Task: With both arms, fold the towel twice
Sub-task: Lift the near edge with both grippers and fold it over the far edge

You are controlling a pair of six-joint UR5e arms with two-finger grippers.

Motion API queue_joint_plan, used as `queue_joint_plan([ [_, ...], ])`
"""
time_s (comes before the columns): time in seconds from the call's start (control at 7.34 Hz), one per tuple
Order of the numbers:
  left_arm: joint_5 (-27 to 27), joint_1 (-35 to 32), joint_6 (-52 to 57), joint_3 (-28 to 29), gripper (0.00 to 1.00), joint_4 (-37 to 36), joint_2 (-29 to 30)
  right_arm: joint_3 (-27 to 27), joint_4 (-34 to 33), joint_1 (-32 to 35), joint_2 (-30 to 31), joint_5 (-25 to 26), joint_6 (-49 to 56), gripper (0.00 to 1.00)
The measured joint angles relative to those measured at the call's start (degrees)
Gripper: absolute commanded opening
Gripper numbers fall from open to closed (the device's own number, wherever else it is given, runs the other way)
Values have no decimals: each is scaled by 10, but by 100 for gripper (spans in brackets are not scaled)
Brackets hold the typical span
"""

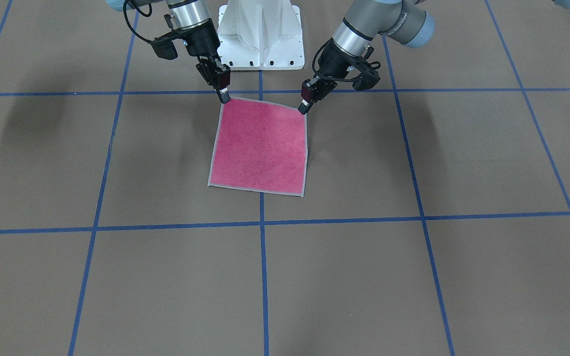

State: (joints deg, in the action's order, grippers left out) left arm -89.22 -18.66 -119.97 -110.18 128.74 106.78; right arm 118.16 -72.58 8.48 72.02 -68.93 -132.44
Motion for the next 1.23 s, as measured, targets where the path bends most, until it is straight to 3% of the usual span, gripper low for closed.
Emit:
queue_joint_plan([
  [1.23, 4, -21, 33, 102, 0, -20, 88, -115, 6, 69, -53, -1, 54, 0],
])
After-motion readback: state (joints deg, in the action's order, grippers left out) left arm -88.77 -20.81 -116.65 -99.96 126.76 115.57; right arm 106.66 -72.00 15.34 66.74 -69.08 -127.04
